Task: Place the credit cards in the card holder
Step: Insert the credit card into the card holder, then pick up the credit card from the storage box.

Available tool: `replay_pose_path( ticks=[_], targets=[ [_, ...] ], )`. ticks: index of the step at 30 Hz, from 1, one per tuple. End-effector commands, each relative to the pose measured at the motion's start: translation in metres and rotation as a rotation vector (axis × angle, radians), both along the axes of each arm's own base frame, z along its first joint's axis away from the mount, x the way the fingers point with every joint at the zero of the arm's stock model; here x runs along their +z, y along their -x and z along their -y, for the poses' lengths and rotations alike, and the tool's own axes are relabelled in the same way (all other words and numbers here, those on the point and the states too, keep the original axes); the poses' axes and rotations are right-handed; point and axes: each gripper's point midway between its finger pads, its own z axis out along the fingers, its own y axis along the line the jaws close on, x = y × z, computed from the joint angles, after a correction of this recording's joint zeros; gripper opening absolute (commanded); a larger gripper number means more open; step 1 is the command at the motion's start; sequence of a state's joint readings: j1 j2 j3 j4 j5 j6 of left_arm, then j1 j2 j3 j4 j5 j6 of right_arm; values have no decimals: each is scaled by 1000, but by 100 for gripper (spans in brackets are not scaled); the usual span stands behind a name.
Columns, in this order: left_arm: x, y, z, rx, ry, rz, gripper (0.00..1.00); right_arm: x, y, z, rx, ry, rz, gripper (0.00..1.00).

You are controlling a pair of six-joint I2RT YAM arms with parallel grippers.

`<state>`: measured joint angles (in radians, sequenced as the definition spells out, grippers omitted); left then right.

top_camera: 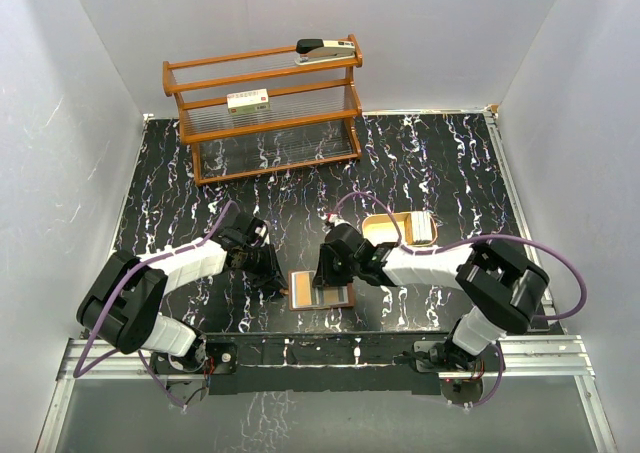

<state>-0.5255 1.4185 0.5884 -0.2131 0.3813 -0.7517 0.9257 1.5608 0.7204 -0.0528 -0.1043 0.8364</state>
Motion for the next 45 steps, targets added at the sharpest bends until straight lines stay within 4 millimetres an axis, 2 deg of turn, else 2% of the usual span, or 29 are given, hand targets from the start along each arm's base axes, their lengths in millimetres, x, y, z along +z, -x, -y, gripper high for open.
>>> replay_pose_path(
  ticks=[1,5,8,18,23,29,32,37,42,45],
  targets=[
    [-3,0,-6,7,-32,8,0,24,-6,-29,40,-74,43,12],
    [-2,1,-6,11,-29,9,0,22,-7,-28,31,-47,45,18],
    [-3,2,-9,15,-44,5,0,24,-11,-14,-3,25,62,25],
    [0,-2,-19,31,-104,28,0,59,-32,16,-30,199,190,36],
    [9,-5,-20,33,-98,63,0,79,-64,55,-103,350,273,40],
    [12,-6,-21,33,-101,81,0,110,-111,124,-244,566,345,46],
    [16,-8,-19,32,-92,92,7,120,-130,156,-311,648,363,49],
    [29,-12,-17,30,-74,126,25,111,-144,204,-385,810,327,54],
    [47,-17,-16,15,-54,183,42,100,-148,225,-409,887,297,63],
    [55,-18,-17,4,-49,218,49,94,-150,232,-414,931,289,64]
  ],
)
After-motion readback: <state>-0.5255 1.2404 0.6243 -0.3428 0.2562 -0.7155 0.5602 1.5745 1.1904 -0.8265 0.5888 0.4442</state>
